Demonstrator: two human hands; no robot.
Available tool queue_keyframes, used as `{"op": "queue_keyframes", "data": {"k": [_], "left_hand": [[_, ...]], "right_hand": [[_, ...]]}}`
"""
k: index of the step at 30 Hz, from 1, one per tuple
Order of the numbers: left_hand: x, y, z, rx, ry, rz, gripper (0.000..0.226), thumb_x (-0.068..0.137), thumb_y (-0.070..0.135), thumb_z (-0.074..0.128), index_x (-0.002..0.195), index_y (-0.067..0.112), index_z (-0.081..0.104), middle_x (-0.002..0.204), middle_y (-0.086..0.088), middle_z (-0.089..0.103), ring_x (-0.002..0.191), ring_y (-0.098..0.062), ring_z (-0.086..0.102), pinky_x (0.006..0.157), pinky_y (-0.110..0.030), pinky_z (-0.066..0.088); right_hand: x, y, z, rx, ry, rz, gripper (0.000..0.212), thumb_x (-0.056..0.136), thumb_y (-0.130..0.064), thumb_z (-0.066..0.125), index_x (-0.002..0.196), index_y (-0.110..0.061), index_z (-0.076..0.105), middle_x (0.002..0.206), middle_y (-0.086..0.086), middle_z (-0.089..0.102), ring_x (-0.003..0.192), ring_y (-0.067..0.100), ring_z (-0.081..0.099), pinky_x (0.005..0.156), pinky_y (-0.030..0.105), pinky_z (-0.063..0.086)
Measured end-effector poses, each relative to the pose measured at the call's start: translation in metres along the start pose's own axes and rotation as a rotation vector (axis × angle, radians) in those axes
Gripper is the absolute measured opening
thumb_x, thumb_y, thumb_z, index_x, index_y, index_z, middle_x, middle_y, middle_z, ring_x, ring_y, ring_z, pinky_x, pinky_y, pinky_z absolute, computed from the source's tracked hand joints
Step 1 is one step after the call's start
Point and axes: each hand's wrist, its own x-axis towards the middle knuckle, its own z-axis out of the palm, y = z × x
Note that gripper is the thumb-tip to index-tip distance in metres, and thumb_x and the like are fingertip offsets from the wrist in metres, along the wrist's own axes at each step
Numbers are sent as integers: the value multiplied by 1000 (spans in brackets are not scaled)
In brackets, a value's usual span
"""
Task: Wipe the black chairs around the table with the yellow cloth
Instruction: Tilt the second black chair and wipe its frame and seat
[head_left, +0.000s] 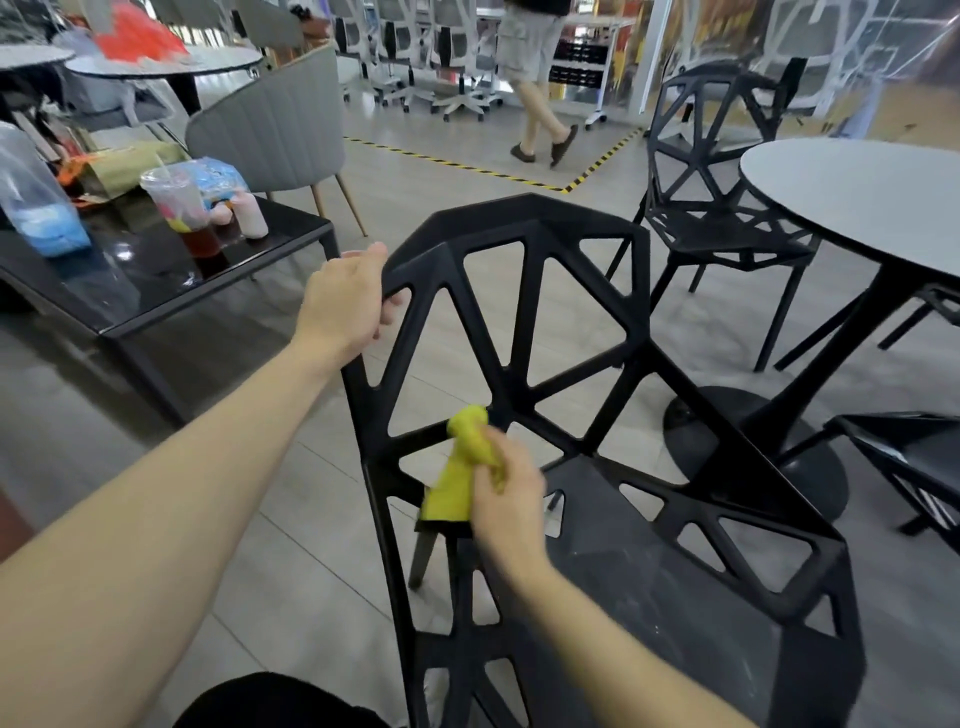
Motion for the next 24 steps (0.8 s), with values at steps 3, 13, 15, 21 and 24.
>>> {"op": "queue_keyframes", "data": {"k": [3,13,15,21,24], "left_hand": [[-15,-6,-11,-194,-17,-58,64,101,49,40,128,-7,57,100,-16,63,79,-21,57,63,-25,51],[-64,-57,-40,21,38,230,13,115,20,50,110,15,61,85,-4,65,65,-8,63,59,-24,57],[-64,-57,-43,65,34,251,12,114,22,51,108,18,62,86,-7,68,67,-14,69,59,-32,62],[-65,-56,-45,130,56,264,12,113,25,55,109,20,64,88,-3,72,70,-15,76,54,-39,65],[-61,-56,-47,180,61,277,12,112,28,54,105,24,63,86,0,72,70,-13,77,52,-40,65]], "right_hand": [[55,-67,-12,85,193,-46,48,100,-4,54,142,-25,63,128,-15,63,118,-3,57,107,22,45],[21,-47,34,-172,-258,-529,72,86,9,56,147,-28,64,162,-5,47,144,20,45,121,30,36],[14,-41,18,-91,-273,-449,68,87,12,53,140,-27,70,154,-13,55,140,9,50,120,28,40],[117,-126,7,-46,174,-337,66,88,8,44,146,-17,63,139,1,64,129,13,57,115,31,43],[79,-102,32,-155,-14,-403,75,82,8,46,150,-20,60,153,7,55,136,19,52,120,27,39]]}}
